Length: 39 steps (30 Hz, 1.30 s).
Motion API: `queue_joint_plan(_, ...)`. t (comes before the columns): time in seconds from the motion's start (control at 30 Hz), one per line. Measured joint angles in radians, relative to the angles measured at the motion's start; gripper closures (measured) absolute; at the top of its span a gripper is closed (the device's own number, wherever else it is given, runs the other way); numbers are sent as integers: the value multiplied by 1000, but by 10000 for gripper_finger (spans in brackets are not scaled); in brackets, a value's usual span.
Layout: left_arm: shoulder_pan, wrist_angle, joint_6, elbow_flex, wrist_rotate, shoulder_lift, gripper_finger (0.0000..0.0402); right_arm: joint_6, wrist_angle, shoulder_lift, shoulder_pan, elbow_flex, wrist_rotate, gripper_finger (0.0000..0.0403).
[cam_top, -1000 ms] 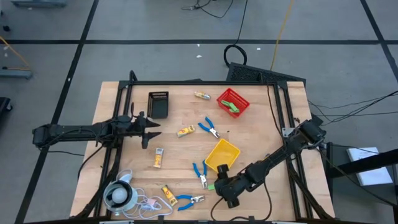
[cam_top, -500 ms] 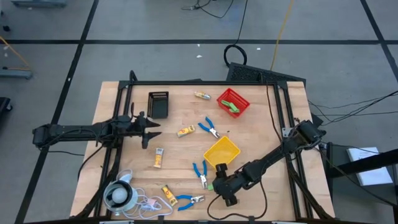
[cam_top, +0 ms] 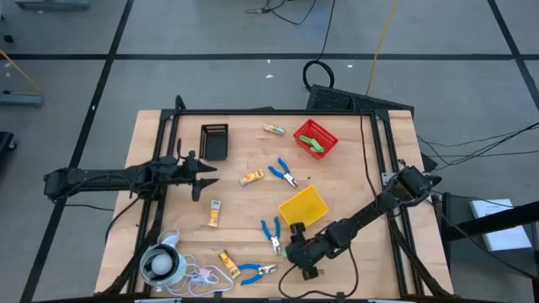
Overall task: Pick & Place School Supplies
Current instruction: Put the green eraser into the red bin
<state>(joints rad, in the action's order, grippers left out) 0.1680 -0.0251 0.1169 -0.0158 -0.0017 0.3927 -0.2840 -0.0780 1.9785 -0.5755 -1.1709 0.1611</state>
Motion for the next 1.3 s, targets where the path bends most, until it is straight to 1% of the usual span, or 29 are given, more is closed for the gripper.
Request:
queue_joint_plan(0.07, 0, 0, 0, 0, 0, 0, 197, -7, -3, 0, 0, 0, -9, 273)
queue_joint_plan(0.13, 0, 0, 0, 0, 0, 0, 197, -26, -9, 0, 1, 0, -17, 330)
queue_joint_plan(0.17, 0, 0, 0, 0, 0, 0, 197, -33, -12, 0, 1, 0, -17, 348)
queue_joint_plan(0.43, 0, 0, -7, 0, -1, 0, 197, -18, 17, -34, -27, 7, -1, 349)
queue_joint_plan(0.53, 0, 0, -10, 0, -2, 0, 197, 11, 74, -72, -39, 8, 4, 349)
queue_joint_plan(0.67, 0, 0, -10, 0, -2, 0, 197, 66, 139, -129, -48, 5, 63, 349)
queue_joint_plan(0.77, 0, -1, -10, 0, -2, 0, 197, 138, 151, -182, -57, 6, 165, 349)
queue_joint_plan(0.9, 0, 0, -13, 0, -2, 0, 197, 297, 191, -262, -71, 8, 402, 349)
queue_joint_plan(0.97, 0, 0, -19, 0, -2, 0, 197, 420, 281, -293, -71, 33, 527, 349)
queue_joint_plan(1.03, 0, -2, -28, 0, -2, 0, 197, 569, 427, -330, -67, 83, 615, 349)
queue_joint_plan(1.17, 1, -5, -30, 0, -20, 0, 197, 823, 765, -402, -21, 233, 707, 349)
queue_joint_plan(1.23, 1, -7, -33, 0, -27, 0, 197, 899, 849, -446, 23, 317, 748, 349)
queue_joint_plan(1.3, 1, -19, -37, 1, -27, 0, 197, 918, 874, -499, 83, 394, 757, 349)
